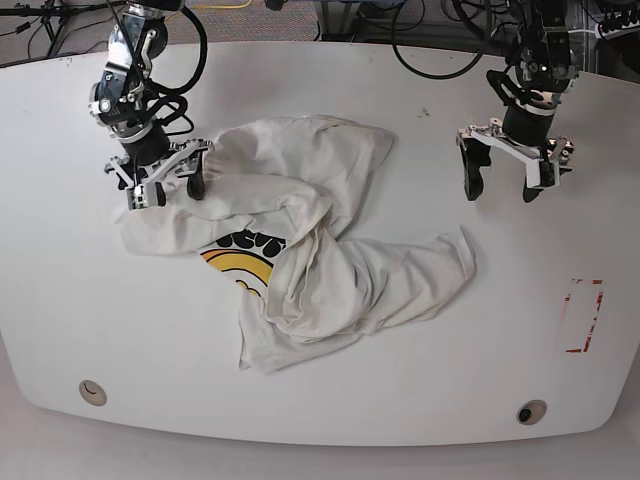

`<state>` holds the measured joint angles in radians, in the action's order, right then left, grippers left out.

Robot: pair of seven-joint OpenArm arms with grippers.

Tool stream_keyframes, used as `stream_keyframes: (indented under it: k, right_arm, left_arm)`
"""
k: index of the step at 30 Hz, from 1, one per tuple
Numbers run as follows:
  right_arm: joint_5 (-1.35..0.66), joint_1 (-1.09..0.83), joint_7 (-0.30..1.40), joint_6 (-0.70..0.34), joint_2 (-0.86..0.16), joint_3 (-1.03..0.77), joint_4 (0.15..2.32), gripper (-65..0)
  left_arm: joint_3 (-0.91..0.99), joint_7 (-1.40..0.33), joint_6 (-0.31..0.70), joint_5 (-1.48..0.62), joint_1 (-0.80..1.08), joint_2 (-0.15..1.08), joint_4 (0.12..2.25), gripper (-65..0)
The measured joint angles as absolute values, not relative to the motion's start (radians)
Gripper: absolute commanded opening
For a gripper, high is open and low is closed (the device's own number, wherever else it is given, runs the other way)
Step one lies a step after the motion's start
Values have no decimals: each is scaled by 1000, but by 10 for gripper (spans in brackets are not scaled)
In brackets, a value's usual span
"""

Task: Fold the T-shirt properly
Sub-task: 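Reposition the open right gripper beside the shirt's sleeve edge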

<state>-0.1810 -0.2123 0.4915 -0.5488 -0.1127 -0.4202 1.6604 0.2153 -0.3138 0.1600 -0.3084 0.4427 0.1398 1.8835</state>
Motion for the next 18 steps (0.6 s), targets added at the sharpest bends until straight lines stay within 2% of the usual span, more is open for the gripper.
stream_keyframes:
  k: [6, 10, 18]
  right_arm:
    - [-179, -162, 499, -535, -131, -449, 1634, -263]
    - [-155, -78, 614, -523, -124, -453, 1613, -263]
    - [-172, 54, 664, -517, -128, -471, 1575, -265]
  left_arm:
    - [212, -308, 157, -308, 442, 139, 1881, -106]
    - [247, -311, 154, -307, 439, 136, 1882, -104]
    - [252, -313, 152, -304, 432, 136, 1883, -104]
